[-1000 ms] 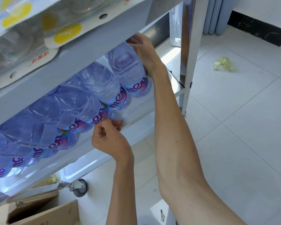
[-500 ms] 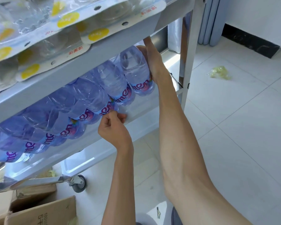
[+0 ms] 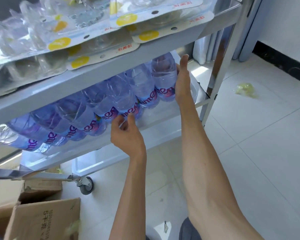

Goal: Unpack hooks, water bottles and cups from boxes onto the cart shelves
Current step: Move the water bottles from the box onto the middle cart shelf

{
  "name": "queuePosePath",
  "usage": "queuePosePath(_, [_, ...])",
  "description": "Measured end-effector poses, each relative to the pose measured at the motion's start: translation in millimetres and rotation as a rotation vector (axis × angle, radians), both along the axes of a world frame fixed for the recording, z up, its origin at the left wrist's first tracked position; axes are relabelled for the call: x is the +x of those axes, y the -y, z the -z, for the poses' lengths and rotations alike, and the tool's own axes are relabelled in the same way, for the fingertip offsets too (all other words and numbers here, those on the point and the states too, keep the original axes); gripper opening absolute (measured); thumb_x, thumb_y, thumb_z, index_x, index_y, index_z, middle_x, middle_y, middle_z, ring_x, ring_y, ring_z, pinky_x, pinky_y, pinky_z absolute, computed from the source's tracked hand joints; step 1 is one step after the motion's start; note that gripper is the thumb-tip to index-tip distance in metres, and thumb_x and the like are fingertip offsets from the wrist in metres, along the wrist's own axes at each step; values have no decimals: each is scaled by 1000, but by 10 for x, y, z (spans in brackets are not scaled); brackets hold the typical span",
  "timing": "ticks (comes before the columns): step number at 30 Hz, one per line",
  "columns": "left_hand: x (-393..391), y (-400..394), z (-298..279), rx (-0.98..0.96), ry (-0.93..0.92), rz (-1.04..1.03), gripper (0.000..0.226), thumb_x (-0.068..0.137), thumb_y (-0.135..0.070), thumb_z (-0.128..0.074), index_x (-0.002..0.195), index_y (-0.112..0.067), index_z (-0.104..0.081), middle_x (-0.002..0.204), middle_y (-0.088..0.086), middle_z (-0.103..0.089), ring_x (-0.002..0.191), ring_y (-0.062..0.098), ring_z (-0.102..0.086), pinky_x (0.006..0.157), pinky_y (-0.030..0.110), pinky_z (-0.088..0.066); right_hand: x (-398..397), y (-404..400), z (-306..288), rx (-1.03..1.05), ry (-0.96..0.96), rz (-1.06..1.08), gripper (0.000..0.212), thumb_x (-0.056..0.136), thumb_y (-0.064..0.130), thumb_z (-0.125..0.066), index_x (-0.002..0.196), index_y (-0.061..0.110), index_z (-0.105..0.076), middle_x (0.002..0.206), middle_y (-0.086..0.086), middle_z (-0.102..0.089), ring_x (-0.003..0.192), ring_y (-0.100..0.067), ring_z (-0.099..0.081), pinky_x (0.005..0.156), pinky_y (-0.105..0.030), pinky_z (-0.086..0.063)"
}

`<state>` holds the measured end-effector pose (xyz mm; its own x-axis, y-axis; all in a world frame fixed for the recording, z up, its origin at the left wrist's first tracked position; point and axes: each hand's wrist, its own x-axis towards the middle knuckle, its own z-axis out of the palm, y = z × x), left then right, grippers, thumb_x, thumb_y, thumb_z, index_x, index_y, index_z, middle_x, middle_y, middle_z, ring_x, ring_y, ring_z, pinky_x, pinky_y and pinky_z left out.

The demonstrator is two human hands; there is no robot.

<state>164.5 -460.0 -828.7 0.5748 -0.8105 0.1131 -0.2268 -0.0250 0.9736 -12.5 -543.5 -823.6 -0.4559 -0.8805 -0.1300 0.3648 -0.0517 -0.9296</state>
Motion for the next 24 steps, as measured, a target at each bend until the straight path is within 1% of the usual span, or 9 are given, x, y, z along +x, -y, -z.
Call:
queuePosePath(4, [33,8,19,4,12,17,28,86,-28,-75,104,-8,-70,95,0,-73,83,7,-68,72,5,-47,4,-9,-43,37,-43,-19,86,103,56,-10,108,-7,-67,100,-23,-72,98,-31,-71,99,-47,-52])
queuePosePath(6, [46,4,-3,9,5,42,26,86,-26,-75,104,-7,-70,94,1,-72,83,9,-68,72,5,-46,33,6,-66,52,-86,24,84,104,52,-11,97,-8,-68,93,-21,-73,91,-26,-72,94,-39,-56])
queuePosePath(8, [77,-15,-23,1,11,80,21,88,-21,-73,102,-5,-70,92,0,-71,79,1,-66,71,5,-46,96,-50,-87,107,-155,202,71,107,45,-19,76,8,-71,78,-4,-73,76,-10,-70,79,-24,-56])
queuePosePath(10, [154,-47,-35,-6,15,89,17,90,-18,-68,101,-6,-70,92,-1,-71,77,-3,-63,73,9,-48,214,-170,-92,201,-194,477,54,106,36,-29,86,16,-75,87,5,-75,77,-3,-66,78,-22,-53])
queuePosePath(13, [307,-86,-45,-26,18,40,19,91,-18,-63,106,-7,-69,98,2,-71,83,9,-63,74,16,-52,382,-411,-80,227,-250,739,38,103,26,-38,102,8,-72,97,3,-73,82,2,-60,80,-15,-46])
queuePosePath(15, [405,-131,-64,-31,46,10,21,91,-17,-62,108,-6,-68,101,5,-71,85,14,-64,75,19,-53,523,-584,-63,195,-296,739,28,100,13,-44,114,5,-67,110,-2,-70,99,-8,-63,88,-17,-47])
queuePosePath(18, [563,-251,-95,12,102,-6,27,89,-19,-62,114,-8,-67,108,6,-68,88,18,-65,80,26,-52,828,-923,-60,222,-369,663,34,91,1,-49,121,10,-63,120,-2,-66,111,-12,-57,87,-8,-41])
queuePosePath(21, [752,-436,-162,95,117,-38,32,89,-21,-61,120,-12,-65,115,3,-66,94,18,-66,85,28,-49,1185,-1241,-130,237,-373,529,31,87,-5,-50,110,6,-68,106,-5,-71,102,-21,-63,86,-24,-46])
queuePosePath(24, [953,-697,-248,116,121,-62,34,89,-20,-60,122,-12,-63,116,3,-65,96,20,-65,85,28,-46,1422,-1486,-229,267,-360,367,20,87,-3,-54,95,4,-70,88,-5,-70,90,-29,-65,71,-18,-37])
